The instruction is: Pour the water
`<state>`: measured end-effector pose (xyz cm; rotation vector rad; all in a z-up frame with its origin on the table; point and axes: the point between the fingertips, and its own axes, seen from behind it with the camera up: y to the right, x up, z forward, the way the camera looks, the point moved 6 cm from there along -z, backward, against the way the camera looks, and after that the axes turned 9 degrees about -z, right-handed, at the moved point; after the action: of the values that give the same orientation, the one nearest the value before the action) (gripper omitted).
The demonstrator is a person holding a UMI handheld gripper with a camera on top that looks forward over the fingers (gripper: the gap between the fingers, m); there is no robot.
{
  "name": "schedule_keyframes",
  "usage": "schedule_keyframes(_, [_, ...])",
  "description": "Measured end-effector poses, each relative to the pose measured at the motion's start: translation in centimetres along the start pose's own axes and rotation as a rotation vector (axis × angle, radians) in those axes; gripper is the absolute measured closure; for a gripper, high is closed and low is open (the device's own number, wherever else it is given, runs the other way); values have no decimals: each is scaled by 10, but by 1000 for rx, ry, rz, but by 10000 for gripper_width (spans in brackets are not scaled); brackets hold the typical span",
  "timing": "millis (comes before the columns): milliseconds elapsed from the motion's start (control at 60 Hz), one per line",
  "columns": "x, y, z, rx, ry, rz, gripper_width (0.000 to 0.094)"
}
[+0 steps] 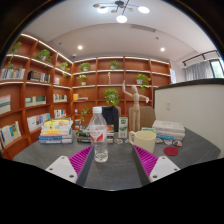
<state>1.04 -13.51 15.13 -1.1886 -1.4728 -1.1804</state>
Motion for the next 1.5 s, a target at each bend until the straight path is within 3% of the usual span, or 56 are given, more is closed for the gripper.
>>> schedule_keyframes(117, [11, -4, 15, 13, 33, 30, 118])
schedule_keyframes(300, [12, -65, 109, 65, 87, 86, 120])
schedule_keyframes(517, [7, -63, 159, 43, 43, 36, 157])
schedule_keyframes(583, [7, -61, 169, 34, 42, 22, 234])
schedule_keyframes(633, [3, -59, 176, 9, 31, 9, 372])
schedule_keyframes(833, [2, -59, 175, -12, 46, 0, 562])
schedule_keyframes(1050, [4, -50, 175, -16, 14, 106, 580])
schedule_keyframes(1167, [20, -46, 168, 33, 38, 336, 580])
schedule_keyframes(1333, [59, -29, 159, 171, 190, 956, 581])
schedule_keyframes(1500, [81, 2, 153, 211, 280, 1410, 582])
